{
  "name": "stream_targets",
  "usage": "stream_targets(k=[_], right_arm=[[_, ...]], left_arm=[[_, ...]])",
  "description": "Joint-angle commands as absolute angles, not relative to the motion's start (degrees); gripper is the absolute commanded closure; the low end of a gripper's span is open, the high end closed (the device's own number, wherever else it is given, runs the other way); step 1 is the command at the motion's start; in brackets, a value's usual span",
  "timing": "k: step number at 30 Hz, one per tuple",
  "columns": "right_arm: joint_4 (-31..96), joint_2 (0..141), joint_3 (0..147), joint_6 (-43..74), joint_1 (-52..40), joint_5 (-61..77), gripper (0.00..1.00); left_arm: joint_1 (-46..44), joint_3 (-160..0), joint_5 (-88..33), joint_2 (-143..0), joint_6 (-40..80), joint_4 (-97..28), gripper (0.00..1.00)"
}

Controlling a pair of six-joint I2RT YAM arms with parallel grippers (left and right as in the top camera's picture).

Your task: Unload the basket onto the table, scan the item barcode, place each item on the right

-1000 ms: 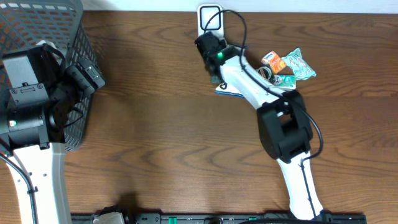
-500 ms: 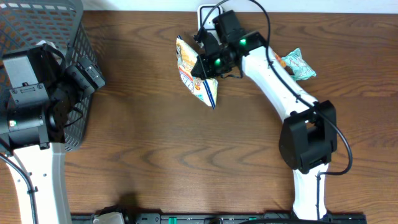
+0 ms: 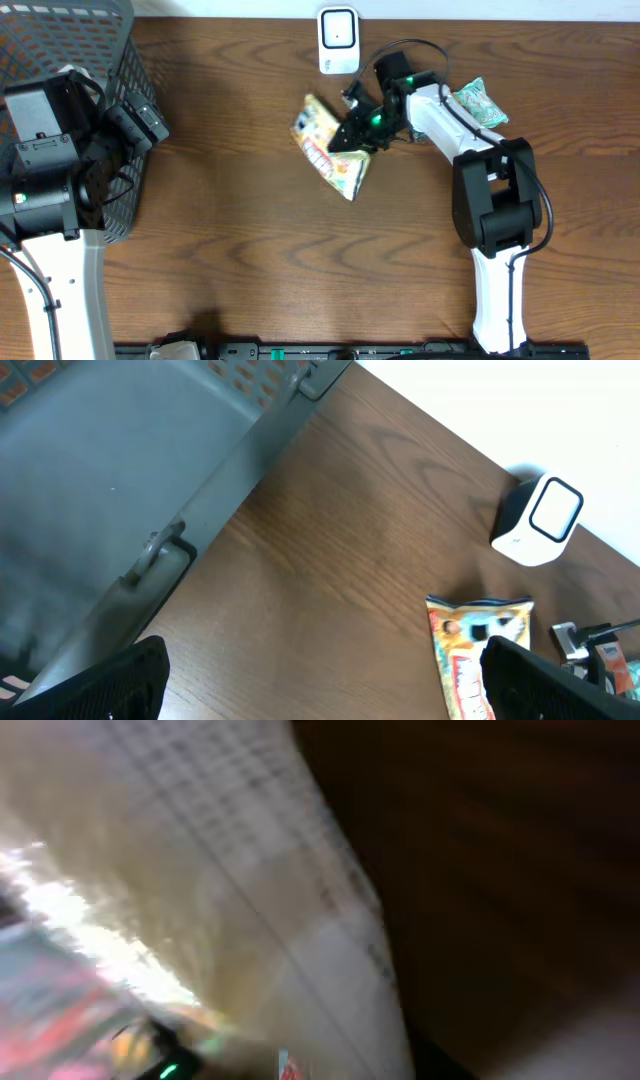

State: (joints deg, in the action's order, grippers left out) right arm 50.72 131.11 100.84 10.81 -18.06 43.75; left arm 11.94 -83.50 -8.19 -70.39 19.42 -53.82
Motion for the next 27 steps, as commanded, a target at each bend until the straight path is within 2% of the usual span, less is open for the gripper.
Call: stream_targets(k=[1,4,13,16,17,19,23,27], right_arm=[[54.22,130.47,103.68,13.47,-14.74,23.55,0.75],[61.91,130.15,110.89,13.17,-12.80,16.38,0.69],[83.35,129.58,131.31,6.96,-14.59,10.39,0.67],[84.25,129.62,131.33,6.11,-17.15,9.50,0.68],[84.12,129.71,130.61,6.13,-18.59,8.12,0.75],[83.07,129.71,128.86,6.17,-20.84,7.11,0.80],[77.08,129.71,122.85,7.22,-25.50,0.56,0.81],[69.60,129.71,114.30,13.17,-29.80,-9.19,0.81]], left_arm=[[12.21,-83.59,-7.64,-70.39,18.68,-53.98,0.02],[12.21,-83.59,-7.64,-70.39,18.68,-53.98,0.02],[12.21,-83.57,-7.64,-70.41,18.68,-53.98,0.02],[12.21,-83.57,-7.64,-70.41,18.68,-53.98,0.02],[12.21,-83.57,-7.64,-70.41,18.68,-53.98,0.02],[12.21,-83.59,-7.64,-70.41,18.68,-53.98,0.02],[12.21,-83.59,-7.64,-70.41,18.68,-53.98,0.02],[12.21,-83.57,-7.64,-70.41,18.65,-53.95,0.02]])
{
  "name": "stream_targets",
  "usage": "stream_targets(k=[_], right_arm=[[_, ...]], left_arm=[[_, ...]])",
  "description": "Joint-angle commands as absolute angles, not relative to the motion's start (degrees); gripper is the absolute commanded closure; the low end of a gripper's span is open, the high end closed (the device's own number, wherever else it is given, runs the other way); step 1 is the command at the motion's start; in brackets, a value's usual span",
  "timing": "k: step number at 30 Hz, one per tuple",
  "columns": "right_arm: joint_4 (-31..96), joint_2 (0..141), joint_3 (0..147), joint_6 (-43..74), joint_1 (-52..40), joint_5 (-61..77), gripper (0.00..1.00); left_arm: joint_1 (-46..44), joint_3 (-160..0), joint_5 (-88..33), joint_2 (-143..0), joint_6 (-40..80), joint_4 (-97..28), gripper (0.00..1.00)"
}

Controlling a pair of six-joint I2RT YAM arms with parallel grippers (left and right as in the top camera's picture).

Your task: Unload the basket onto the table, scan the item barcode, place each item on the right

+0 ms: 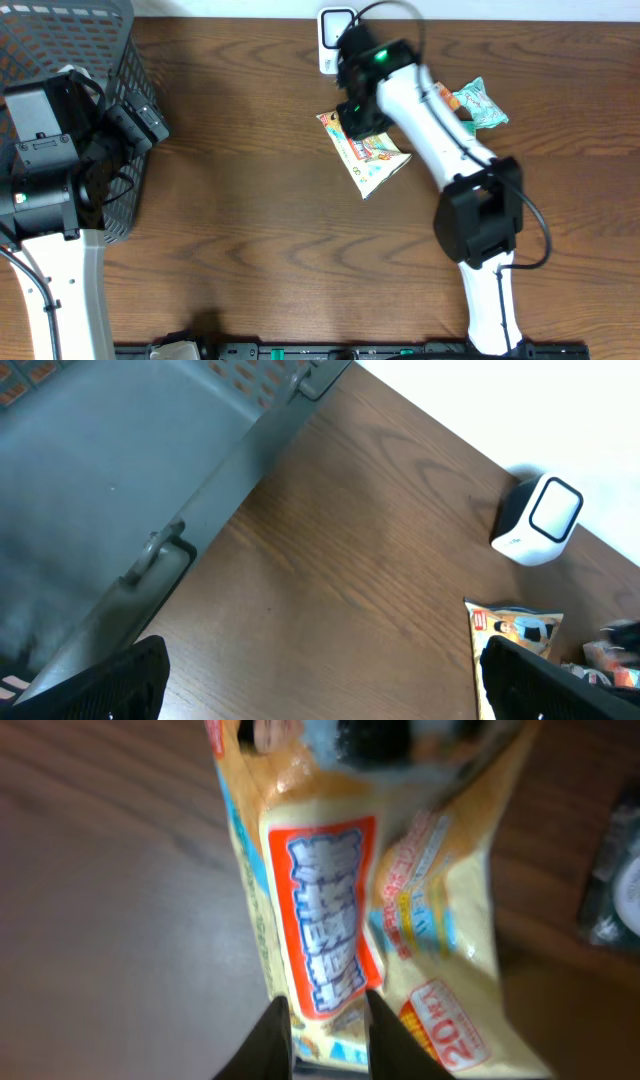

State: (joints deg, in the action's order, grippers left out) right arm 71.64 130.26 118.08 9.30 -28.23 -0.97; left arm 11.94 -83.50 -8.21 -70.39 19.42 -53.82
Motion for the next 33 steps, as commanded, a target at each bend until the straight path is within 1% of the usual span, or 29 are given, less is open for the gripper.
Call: stream_targets(k=[1,3,5,8,10,13,15,16,18,19,20,21,22,23,28,33], right_arm=[[66.94,129.71,111.13,13.26,-30.57,-10.13,0.82],[63.44,129.71,106.34,13.30,-30.85,-11.88,0.81],[63.31,129.71,103.83,14.87,-30.70,-15.77,0.85],[65.39,129.36,104.77,15.84,-30.70,-16.51,0.95],[67.55,128.73,106.85,15.79,-30.70,-16.58,0.96],[72.23,127.42,111.79,15.46,-30.37,-16.58,0.91],[75.53,126.58,115.31,14.39,-30.04,-16.58,0.80],[76.69,126.26,116.55,13.74,-29.93,-16.60,0.77],[78.00,125.89,118.63,11.60,-29.69,-16.60,0.76],[77.67,125.89,118.78,11.51,-29.65,-16.62,0.78],[76.20,125.89,118.80,11.51,-29.45,-16.56,0.86],[74.83,126.06,118.63,11.53,-29.43,-16.27,0.92],[73.52,126.26,118.32,11.53,-29.45,-16.10,0.96],[71.61,126.30,117.75,11.51,-29.45,-15.97,0.99],[63.86,126.39,112.71,11.70,-28.84,-15.92,0.99],[54.26,126.39,103.22,12.16,-28.05,-12.34,0.99]], left_arm=[[12.21,-83.57,-7.64,-70.41,18.65,-53.98,0.02],[12.21,-83.59,-7.64,-70.41,18.68,-53.98,0.02],[12.21,-83.57,-7.64,-70.41,18.68,-53.98,0.02],[12.21,-83.57,-7.64,-70.41,18.68,-53.98,0.02],[12.21,-83.57,-7.64,-70.41,18.68,-53.98,0.02],[12.21,-83.59,-7.64,-70.41,18.68,-53.98,0.02],[12.21,-83.59,-7.64,-70.41,18.68,-53.98,0.02],[12.21,-83.57,-7.64,-70.41,18.68,-53.98,0.02],[12.21,-83.57,-7.64,-70.41,18.68,-53.98,0.02],[12.21,-83.57,-7.64,-70.41,18.68,-53.98,0.02],[12.21,-83.57,-7.64,-70.41,18.68,-53.98,0.03],[12.21,-83.57,-7.64,-70.41,18.68,-53.98,0.02],[12.21,-83.57,-7.64,-70.41,18.65,-53.98,0.02],[12.21,-83.57,-7.64,-70.41,18.68,-53.98,0.02],[12.21,-83.57,-7.64,-70.41,18.68,-53.98,0.02],[12.21,-83.57,-7.64,-70.41,18.68,-53.98,0.02]])
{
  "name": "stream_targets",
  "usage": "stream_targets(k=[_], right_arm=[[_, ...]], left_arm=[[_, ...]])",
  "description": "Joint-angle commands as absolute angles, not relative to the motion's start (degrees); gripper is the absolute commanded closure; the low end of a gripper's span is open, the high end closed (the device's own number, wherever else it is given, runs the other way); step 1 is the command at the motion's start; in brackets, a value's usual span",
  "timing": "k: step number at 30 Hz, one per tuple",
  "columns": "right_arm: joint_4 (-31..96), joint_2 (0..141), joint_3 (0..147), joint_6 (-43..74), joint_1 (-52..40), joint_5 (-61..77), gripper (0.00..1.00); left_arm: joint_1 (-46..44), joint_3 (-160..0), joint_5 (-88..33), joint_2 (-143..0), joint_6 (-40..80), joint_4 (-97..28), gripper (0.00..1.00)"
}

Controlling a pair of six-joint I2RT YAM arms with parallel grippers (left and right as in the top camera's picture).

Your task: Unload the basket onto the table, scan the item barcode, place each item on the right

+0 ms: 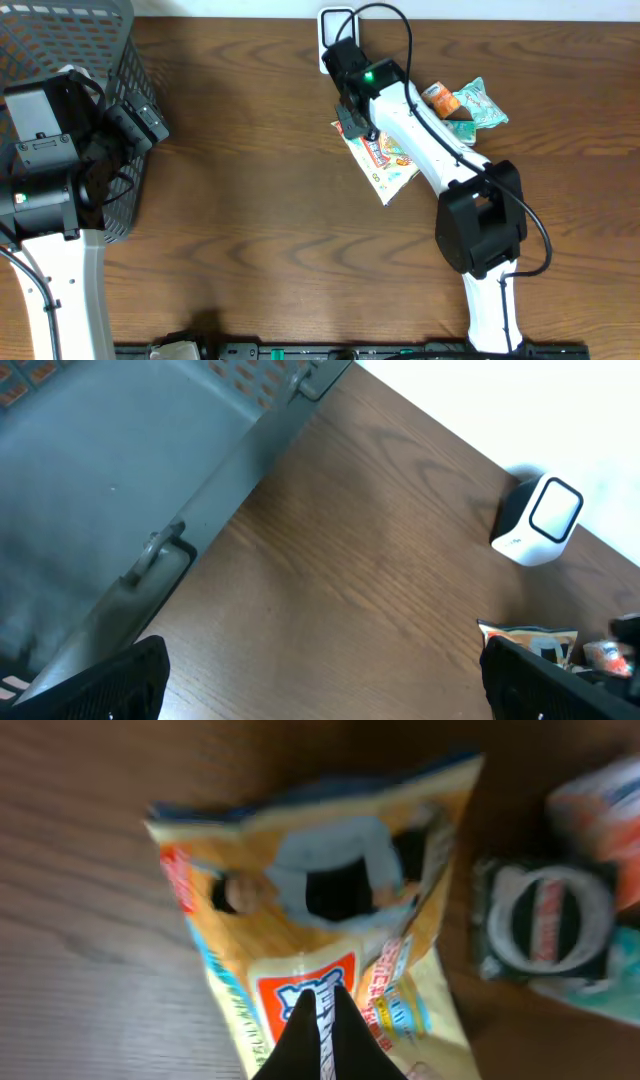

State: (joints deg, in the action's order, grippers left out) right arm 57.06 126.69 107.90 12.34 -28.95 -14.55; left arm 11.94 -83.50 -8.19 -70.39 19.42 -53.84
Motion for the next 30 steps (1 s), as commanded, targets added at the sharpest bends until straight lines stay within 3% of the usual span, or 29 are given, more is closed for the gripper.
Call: stream_targets(k=[1,4,9,13,17,22,30], right_arm=[[50.78,126.39,100.60,12.16,-27.92,-10.15,0.99],[42.39,126.39,95.85,10.96,-27.81,-5.02,0.99],[40.84,126.32,97.17,9.98,-29.08,1.98,0.99],[48.27,126.21,104.44,5.96,-30.28,-3.01,0.99],[66.19,126.21,115.98,5.89,-30.09,-10.41,0.95],[77.06,126.26,116.68,5.93,-29.80,-10.41,0.99],[67.40,126.37,101.12,9.56,-28.38,-14.44,0.98]], left_arm=[[12.21,-83.57,-7.64,-70.41,18.68,-53.98,0.02],[12.21,-83.57,-7.64,-70.41,18.68,-53.98,0.02],[12.21,-83.57,-7.64,-70.41,18.68,-53.98,0.02],[12.21,-83.57,-7.64,-70.41,18.68,-53.98,0.02],[12.21,-83.57,-7.64,-70.41,18.68,-53.98,0.02],[12.21,-83.57,-7.64,-70.41,18.68,-53.98,0.02],[12.21,-83.57,-7.64,-70.41,18.68,-53.98,0.02]])
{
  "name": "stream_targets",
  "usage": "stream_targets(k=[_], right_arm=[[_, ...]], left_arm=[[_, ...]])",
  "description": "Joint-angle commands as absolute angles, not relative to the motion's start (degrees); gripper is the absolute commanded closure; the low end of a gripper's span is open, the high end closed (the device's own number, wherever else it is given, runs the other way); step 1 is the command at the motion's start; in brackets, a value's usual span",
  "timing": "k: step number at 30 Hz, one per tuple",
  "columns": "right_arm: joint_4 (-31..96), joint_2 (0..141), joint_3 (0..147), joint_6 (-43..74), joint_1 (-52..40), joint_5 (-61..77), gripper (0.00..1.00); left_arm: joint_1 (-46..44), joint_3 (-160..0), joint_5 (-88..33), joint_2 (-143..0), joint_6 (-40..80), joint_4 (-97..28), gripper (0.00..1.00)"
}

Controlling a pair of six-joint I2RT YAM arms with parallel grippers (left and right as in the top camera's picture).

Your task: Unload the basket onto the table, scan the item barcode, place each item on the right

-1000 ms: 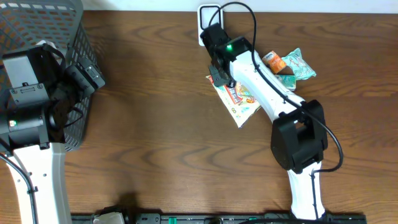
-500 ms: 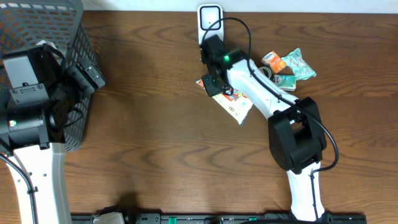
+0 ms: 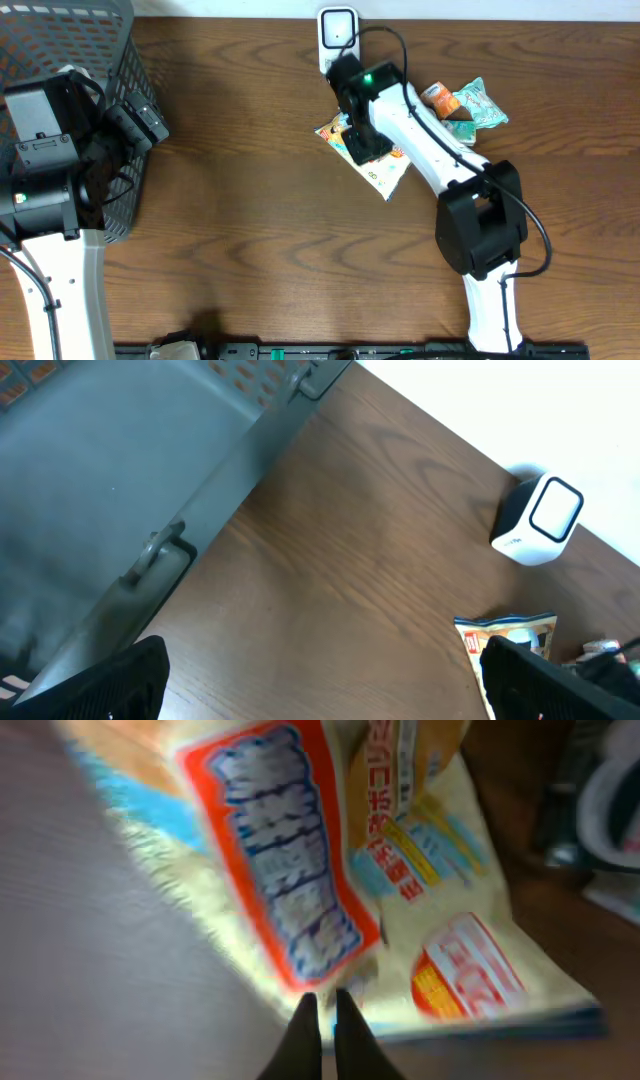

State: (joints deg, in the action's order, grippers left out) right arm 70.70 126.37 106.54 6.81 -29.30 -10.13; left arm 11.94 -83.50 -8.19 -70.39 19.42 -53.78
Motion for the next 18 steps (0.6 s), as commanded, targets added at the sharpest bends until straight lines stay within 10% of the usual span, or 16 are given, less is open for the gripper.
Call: stream_targets(k=[1,18], right_arm=[[65.45,126.37,99.20,11.07,-28.05,-16.14,0.98],[67.70,125.99,113.01,12.62,-26.02,-6.68,0.97]], left_arm=[[12.21,-83.57,-7.64,-70.41,18.68,-53.98,0.02],[12.21,-83.55,-7.64,-70.41,18.68,-53.95,0.02]])
